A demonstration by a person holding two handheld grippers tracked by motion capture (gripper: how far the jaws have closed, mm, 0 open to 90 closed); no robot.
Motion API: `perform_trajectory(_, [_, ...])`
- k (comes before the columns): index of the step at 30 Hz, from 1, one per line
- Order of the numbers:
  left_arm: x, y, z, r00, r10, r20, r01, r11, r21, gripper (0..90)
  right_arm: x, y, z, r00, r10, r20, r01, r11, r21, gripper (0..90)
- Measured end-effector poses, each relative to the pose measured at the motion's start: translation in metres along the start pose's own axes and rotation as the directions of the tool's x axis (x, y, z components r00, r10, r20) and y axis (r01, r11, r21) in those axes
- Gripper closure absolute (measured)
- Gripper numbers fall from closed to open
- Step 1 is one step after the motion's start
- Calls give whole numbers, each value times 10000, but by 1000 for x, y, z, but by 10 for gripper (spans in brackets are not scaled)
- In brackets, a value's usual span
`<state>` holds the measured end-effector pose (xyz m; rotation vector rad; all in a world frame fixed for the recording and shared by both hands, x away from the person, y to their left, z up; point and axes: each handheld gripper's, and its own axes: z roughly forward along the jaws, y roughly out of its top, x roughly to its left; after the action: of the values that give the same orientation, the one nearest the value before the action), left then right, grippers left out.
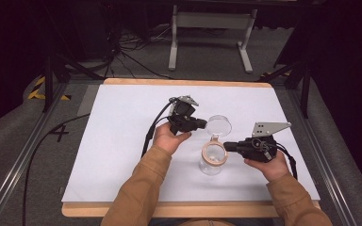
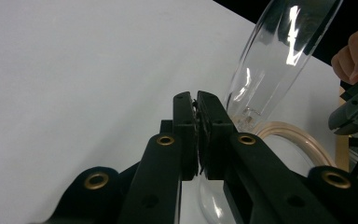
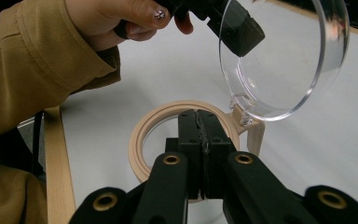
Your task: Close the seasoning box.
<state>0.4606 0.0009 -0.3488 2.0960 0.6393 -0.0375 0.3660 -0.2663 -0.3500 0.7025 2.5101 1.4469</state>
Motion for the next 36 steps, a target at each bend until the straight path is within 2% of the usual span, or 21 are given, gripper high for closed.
perform_trajectory(9, [-2, -1, -3, 9990, 158, 419, -162, 9998, 96, 874, -1, 1, 0, 10000, 27, -40, -27, 10000, -48, 890])
perform_trajectory(16, [-7, 0, -9, 9964, 417, 742, -442, 9985, 325, 877, -1, 3, 1, 9999, 44, -101, -45, 10000, -77, 891])
perform_trajectory(24, [-11, -1, -15, 9970, 449, 638, -482, 9975, 520, 870, 1, 6, 2, 9994, 28, -355, -29, 10000, -23, 891])
perform_trajectory(29, [-9, -2, -23, 9982, 380, 473, -405, 9978, 524, 867, 2, 6, 2, 9991, 28, -425, -25, 10000, 82, 891])
perform_trajectory(36, [-6, -3, -36, 9989, 449, 146, -459, 9959, 775, 861, 4, 7, -2, 9987, 22, -516, -8, 9996, 267, 891])
